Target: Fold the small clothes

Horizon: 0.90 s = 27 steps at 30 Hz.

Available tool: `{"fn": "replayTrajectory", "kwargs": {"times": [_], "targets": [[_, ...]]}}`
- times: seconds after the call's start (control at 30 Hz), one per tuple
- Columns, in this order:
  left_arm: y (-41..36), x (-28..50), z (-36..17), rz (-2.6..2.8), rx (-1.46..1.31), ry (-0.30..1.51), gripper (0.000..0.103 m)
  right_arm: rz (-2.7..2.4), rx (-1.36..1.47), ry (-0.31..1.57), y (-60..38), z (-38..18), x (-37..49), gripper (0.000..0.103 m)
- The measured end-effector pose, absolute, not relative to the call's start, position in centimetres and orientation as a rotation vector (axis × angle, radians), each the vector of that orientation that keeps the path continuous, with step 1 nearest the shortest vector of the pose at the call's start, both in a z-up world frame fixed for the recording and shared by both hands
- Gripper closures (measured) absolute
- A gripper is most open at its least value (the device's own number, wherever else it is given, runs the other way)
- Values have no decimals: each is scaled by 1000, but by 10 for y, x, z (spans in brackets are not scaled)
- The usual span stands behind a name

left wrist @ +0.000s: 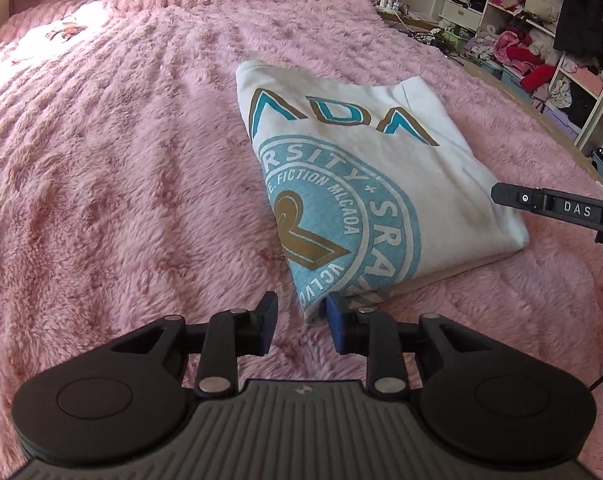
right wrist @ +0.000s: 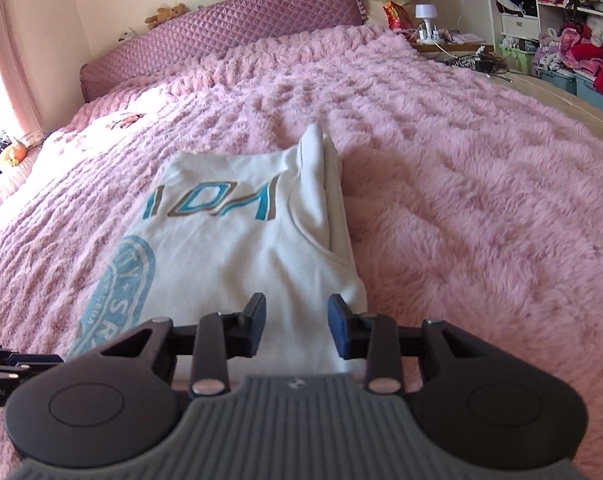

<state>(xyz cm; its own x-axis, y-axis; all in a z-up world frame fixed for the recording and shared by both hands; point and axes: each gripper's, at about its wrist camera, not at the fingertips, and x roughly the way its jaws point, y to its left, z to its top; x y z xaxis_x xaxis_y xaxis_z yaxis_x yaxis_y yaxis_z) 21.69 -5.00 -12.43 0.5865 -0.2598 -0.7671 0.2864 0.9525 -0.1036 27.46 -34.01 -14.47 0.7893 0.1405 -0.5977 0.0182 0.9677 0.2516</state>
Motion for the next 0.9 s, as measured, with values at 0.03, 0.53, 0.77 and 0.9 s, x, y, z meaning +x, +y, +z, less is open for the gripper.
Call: {"fn": "replayTrajectory", "kwargs": {"times": [0.03,0.53,0.77,0.9], "targets": [[-49,214,-118,-327,47,868,68,74,268,622,-344,-138,279,57],[-77,288,-117,-423,-161,738,60,218,227,512,-353,-121,418,53],[-73,300,-138,-396,-204,778,60,261,156,565,-349,-142,445,53],[-76,298,-145,-393,-180,782,60,198,128,636,-352,-164,463,52]]}}
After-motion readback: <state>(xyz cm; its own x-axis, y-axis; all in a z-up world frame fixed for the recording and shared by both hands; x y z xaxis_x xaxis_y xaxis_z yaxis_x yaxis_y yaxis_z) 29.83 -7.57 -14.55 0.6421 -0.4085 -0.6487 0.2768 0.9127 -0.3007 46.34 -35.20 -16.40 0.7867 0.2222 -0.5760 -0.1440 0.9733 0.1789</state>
